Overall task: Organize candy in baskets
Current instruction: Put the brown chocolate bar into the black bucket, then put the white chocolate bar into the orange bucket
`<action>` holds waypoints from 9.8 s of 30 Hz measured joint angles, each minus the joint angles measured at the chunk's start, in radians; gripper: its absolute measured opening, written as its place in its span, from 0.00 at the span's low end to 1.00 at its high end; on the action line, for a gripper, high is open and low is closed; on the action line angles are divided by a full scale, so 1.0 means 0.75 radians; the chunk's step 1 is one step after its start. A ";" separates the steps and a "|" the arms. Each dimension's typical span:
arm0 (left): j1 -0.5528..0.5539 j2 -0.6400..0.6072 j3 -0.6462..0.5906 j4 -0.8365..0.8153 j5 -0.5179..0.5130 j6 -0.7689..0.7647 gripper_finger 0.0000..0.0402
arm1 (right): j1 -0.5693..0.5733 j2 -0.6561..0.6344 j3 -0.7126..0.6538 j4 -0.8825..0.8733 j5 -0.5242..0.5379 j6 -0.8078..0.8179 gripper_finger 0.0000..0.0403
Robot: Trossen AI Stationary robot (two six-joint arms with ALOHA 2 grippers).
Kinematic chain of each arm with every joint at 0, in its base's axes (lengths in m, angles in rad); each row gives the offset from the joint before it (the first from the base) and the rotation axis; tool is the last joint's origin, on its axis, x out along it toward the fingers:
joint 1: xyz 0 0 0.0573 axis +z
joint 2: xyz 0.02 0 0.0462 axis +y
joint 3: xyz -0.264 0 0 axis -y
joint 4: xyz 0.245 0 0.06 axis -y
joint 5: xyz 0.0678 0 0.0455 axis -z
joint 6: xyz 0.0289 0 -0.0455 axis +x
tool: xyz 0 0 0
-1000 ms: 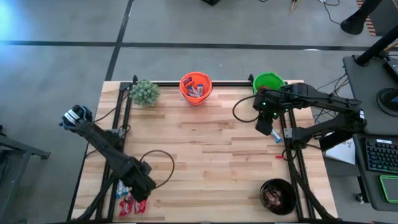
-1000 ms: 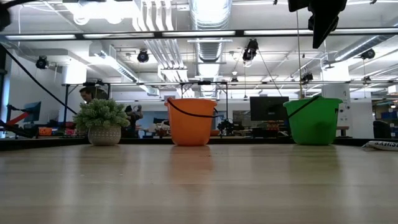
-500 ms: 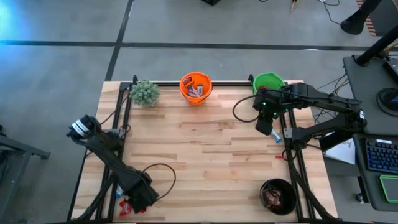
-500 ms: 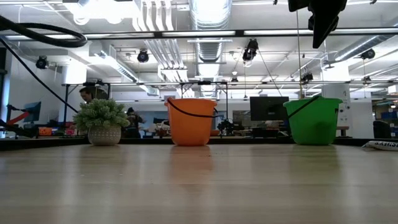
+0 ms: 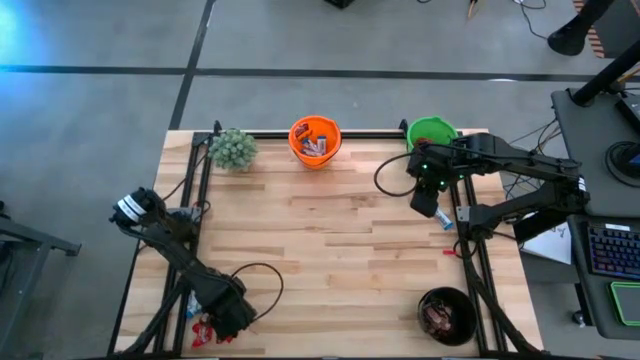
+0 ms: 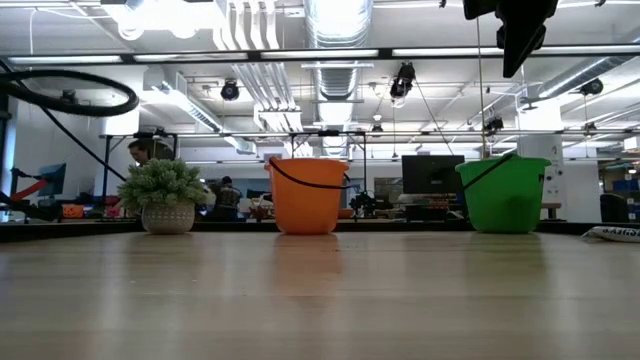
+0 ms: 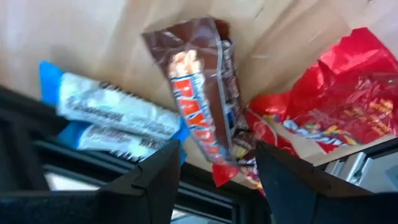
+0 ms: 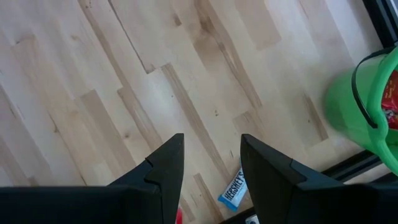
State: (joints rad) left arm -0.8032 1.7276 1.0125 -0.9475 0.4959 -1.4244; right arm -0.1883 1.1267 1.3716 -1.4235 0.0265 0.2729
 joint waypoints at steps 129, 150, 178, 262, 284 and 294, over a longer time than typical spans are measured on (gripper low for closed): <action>0.881 -0.344 0.532 0.820 -1.139 1.644 0.00 | 0.088 0.246 0.000 1.491 -0.480 -0.051 0.36; 0.914 -0.341 0.532 0.869 -1.122 1.702 0.00 | 0.092 0.276 0.001 1.522 -0.498 0.025 0.07; 0.916 -0.358 0.535 0.874 -1.121 1.685 0.19 | 0.096 0.272 0.043 1.486 -0.492 -0.011 0.02; 0.910 -0.384 0.535 0.631 -1.125 1.956 0.40 | 1.484 0.140 -0.111 0.339 -0.114 1.706 0.02; 0.910 -0.383 0.535 0.632 -1.125 1.997 0.40 | 1.508 0.384 -0.112 0.406 -0.360 1.609 0.19; 0.910 -0.383 0.535 0.632 -1.125 1.993 0.40 | 1.507 0.356 -0.112 -0.188 -0.109 1.739 0.27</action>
State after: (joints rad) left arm -0.1207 1.4403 1.4136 -0.4736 -0.3481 0.0704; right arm 0.9420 1.3935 1.2873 -1.5648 -0.0551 1.5771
